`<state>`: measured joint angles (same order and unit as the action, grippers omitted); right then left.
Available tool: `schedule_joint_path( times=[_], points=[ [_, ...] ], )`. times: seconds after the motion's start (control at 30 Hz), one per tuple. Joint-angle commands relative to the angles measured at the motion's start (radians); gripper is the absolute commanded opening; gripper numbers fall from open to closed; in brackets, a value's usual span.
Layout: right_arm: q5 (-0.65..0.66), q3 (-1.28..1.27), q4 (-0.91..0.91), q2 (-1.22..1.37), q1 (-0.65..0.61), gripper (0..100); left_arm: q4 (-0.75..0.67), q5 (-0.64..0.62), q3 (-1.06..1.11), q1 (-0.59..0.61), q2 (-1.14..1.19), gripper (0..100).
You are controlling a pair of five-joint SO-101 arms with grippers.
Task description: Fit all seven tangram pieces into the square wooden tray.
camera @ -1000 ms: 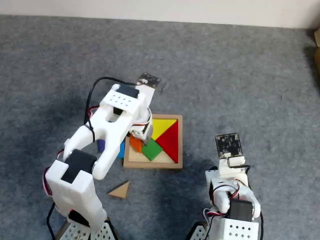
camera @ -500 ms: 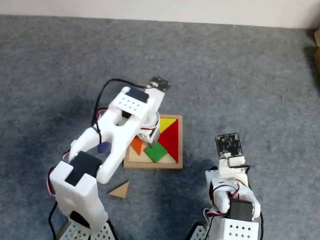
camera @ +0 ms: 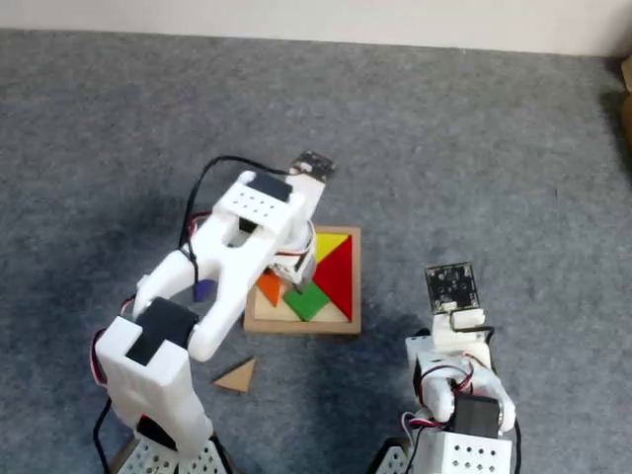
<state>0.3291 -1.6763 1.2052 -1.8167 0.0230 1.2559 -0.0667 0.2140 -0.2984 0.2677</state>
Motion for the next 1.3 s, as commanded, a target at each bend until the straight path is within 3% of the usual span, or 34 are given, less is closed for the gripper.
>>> schedule_joint_path(
  times=[0.0,0.23,0.53,0.93,1.27],
  points=[
    [0.009,-0.088,0.002,-0.012,0.012,4.8,0.002,0.011,-0.025,0.05,-0.018,21],
    [0.009,-0.088,0.002,-0.012,0.012,4.8,0.144,0.011,-0.087,0.048,-0.162,21],
    [0.009,-0.088,0.002,-0.012,0.012,4.8,0.169,0.071,0.051,0.099,-0.297,21],
    [0.009,-0.088,0.002,-0.012,0.012,4.8,-0.103,0.074,0.255,0.153,-0.297,21],
    [0.009,-0.088,0.002,-0.012,0.012,4.8,-0.181,0.075,0.298,0.153,-0.297,21]
  ],
)
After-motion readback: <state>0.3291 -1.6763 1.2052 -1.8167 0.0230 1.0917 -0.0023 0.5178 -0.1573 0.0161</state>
